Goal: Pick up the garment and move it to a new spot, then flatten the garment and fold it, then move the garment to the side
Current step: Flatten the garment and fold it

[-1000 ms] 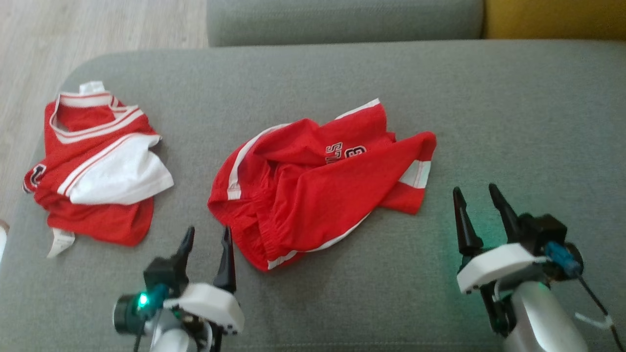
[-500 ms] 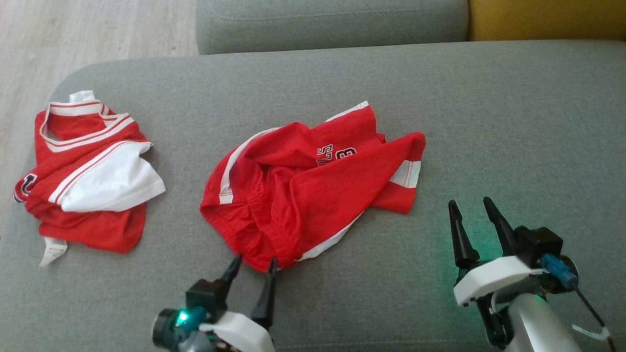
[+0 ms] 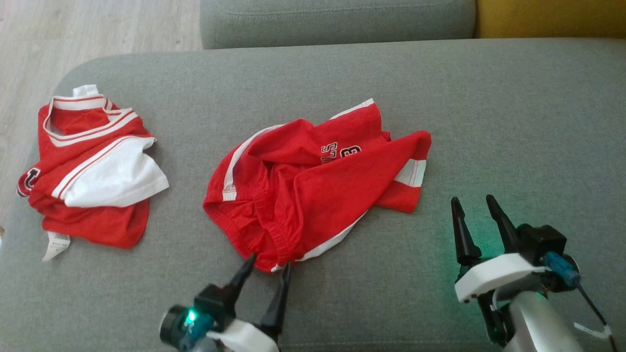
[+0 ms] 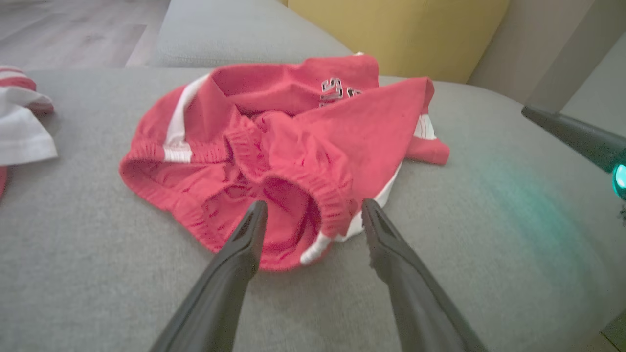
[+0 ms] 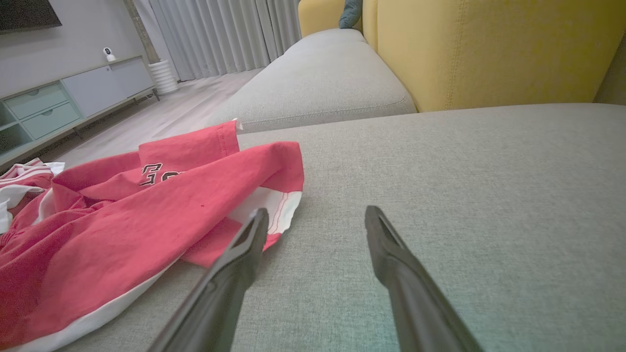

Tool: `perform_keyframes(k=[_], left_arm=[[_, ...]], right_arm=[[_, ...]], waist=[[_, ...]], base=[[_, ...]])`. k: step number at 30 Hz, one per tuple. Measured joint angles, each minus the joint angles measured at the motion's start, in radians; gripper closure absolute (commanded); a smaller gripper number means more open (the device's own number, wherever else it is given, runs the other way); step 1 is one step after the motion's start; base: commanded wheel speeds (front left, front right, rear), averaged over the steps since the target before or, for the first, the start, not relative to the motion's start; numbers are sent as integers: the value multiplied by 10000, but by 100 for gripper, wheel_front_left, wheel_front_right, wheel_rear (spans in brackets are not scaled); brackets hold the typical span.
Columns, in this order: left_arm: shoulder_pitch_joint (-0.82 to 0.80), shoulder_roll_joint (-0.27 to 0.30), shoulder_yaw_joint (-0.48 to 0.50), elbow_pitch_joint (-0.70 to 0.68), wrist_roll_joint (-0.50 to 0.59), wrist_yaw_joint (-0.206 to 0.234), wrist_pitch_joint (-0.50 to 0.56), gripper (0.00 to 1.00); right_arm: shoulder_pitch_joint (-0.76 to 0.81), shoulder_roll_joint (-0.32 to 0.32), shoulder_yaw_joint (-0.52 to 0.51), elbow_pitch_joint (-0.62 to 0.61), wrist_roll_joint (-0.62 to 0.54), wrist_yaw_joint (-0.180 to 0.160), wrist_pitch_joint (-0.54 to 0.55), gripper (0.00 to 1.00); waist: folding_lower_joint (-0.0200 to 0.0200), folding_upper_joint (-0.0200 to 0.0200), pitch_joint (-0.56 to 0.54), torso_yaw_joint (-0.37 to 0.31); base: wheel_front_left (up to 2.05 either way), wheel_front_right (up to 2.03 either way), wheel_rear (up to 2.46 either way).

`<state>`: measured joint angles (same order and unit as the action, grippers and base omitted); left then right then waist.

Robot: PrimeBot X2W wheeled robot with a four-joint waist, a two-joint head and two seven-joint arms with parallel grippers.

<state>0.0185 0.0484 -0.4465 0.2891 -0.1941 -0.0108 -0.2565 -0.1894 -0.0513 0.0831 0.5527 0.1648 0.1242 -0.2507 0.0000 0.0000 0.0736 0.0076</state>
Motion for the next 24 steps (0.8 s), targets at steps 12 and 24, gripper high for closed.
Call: perform_keyframes(k=[12, 24], left_arm=[[-273, 13, -201, 738, 171, -56, 0, 0], [-706, 10, -253, 1346, 251, 144, 0, 100]], right_arm=[[-99, 2, 75, 42, 42, 0, 2, 0], [-339, 2, 8, 6, 40, 0, 0, 0]], waist=[[0, 0, 280, -212], [0, 0, 672, -122]], base=[[0, 0, 0], [0, 0, 0]])
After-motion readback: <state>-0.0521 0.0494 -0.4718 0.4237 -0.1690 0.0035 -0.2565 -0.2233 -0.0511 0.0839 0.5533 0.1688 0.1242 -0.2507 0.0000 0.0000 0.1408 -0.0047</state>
